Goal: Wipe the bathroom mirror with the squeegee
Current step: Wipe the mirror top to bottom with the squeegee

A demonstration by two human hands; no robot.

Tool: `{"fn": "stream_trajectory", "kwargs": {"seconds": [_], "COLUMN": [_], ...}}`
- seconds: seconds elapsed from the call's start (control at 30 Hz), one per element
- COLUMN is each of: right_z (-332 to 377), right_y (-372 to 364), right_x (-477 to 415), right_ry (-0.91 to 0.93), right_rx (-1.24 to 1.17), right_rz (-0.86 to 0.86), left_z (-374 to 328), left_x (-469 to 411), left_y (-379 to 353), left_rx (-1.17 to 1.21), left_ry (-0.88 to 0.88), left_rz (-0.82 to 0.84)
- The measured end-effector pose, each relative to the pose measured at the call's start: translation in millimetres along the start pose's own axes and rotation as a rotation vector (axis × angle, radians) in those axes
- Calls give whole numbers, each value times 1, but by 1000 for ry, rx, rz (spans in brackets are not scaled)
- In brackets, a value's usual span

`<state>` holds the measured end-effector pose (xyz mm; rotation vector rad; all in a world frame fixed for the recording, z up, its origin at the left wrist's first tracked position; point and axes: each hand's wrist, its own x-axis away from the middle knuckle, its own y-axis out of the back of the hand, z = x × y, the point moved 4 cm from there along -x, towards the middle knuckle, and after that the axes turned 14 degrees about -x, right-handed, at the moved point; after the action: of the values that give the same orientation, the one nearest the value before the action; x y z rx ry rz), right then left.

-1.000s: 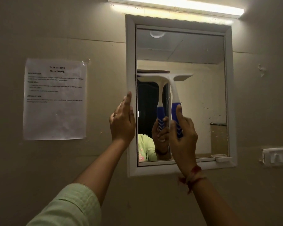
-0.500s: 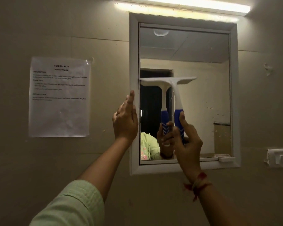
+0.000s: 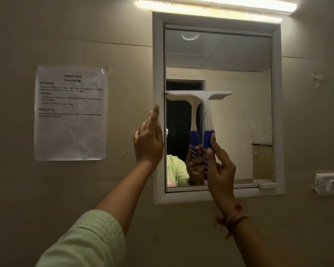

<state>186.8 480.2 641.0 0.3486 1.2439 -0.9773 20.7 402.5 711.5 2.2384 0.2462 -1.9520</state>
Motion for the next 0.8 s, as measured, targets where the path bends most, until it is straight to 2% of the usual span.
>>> {"fn": "stream_trajectory", "kwargs": {"seconds": [0.13,0.37,0.63,0.8], "right_z": [-6,12,-12,18], "right_y": [1,-5,9,-4], "right_x": [20,-29,29,-14], "right_ry": [-23,27,-76,-22], "right_rx": [-50,-65,-195,-117], "right_rz": [13,-60,-55,-30], "left_z": [0,-1,0,0], "left_x": [0,1,1,0], "left_y": [-1,2,0,-1], "left_rx": [0,5,6,6], "left_ry": [2,-1,-5,4], "left_rz": [4,1,-6,-2]}}
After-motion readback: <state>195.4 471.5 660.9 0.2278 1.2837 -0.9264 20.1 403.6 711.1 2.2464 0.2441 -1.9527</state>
